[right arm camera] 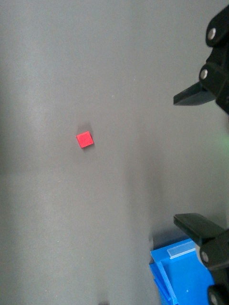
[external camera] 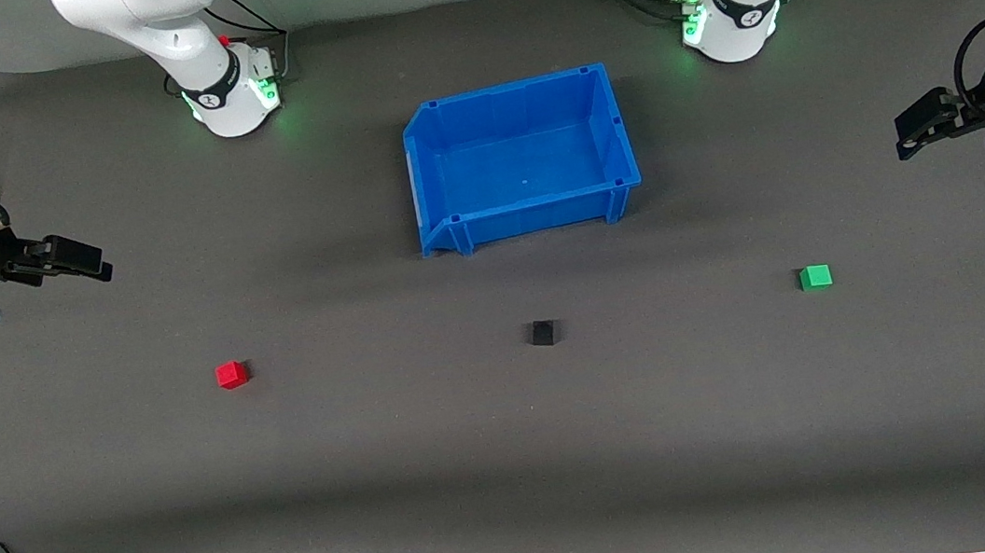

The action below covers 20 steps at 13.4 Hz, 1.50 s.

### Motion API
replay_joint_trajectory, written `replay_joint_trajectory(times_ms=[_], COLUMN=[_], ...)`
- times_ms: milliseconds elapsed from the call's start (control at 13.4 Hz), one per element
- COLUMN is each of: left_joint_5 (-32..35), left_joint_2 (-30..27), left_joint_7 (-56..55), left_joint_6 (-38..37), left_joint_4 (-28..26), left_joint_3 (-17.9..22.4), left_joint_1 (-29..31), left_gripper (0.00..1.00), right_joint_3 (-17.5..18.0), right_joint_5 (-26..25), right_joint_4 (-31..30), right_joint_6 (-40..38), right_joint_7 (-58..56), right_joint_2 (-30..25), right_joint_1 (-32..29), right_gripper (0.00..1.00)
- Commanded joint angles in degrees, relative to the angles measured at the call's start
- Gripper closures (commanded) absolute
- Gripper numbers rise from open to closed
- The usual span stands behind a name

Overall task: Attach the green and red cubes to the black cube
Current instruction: 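Reach the right gripper down toward the red cube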

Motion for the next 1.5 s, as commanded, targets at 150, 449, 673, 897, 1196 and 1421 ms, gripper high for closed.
replay_joint_trajectory(times_ms=[150, 449, 673, 897, 1196, 1421], left_joint_5=[0.9, 0.9, 0.9, 0.8, 0.7, 0.4], left_joint_2=[-0.1, 0.0, -0.1, -0.1, -0.2, -0.1], left_joint_7=[-0.5, -0.5, -0.5, -0.5, -1.6, -1.6], left_joint_6=[-0.6, -0.6, -1.0, -1.1, -1.4, -1.5], left_joint_4=[0.9, 0.8, 1.2, 1.5, 1.6, 1.6], left_joint_3=[0.0, 0.0, 0.0, 0.0, 0.2, 1.2], left_joint_1=[-0.3, -0.3, -0.3, -0.1, 0.0, 0.4], left_gripper=[0.0, 0.0, 0.0, 0.0, 0.0, 0.0], right_joint_3=[0.5, 0.5, 0.4, 0.4, 0.4, 0.4], right_joint_5=[0.5, 0.5, 0.4, 0.4, 0.3, -1.0], right_joint_4=[1.8, 1.8, 1.8, 1.9, 2.1, 1.5], right_joint_6=[-1.2, -1.2, -1.2, 0.0, 3.1, 8.2], right_joint_7=[-0.4, -0.6, -1.1, -1.2, -1.4, -3.7], right_joint_2=[0.8, 0.8, 0.8, 1.0, 3.5, 7.5], right_joint_1=[-0.6, -0.6, -0.8, -1.3, -1.1, -0.6], right_gripper=[0.0, 0.0, 0.0, 0.0, 0.0, 0.0])
